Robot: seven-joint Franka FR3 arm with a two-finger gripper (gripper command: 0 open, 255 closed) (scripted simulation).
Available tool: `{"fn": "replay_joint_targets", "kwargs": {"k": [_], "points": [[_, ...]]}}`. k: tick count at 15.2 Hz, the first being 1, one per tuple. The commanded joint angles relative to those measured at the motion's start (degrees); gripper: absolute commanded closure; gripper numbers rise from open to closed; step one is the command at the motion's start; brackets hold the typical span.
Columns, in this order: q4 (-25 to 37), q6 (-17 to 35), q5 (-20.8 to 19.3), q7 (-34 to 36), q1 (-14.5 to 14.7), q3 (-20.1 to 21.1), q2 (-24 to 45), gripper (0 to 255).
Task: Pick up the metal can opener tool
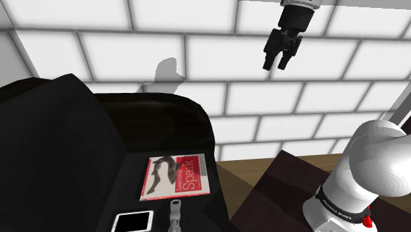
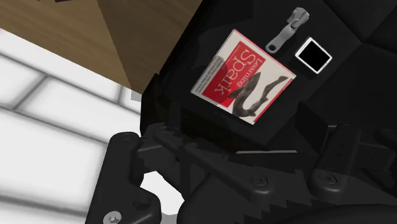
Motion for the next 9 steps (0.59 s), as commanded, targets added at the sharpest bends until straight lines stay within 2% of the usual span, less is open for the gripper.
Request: {"fn": "replay_joint_targets", "kwargs": {"k": [1, 9], "points": [[0.0, 0.0, 0.0, 0.0, 0.0, 0.0, 0.0, 0], [-10.34, 11.34, 4.4, 8.7, 1.11, 8.03, 2.15, 0]]}}
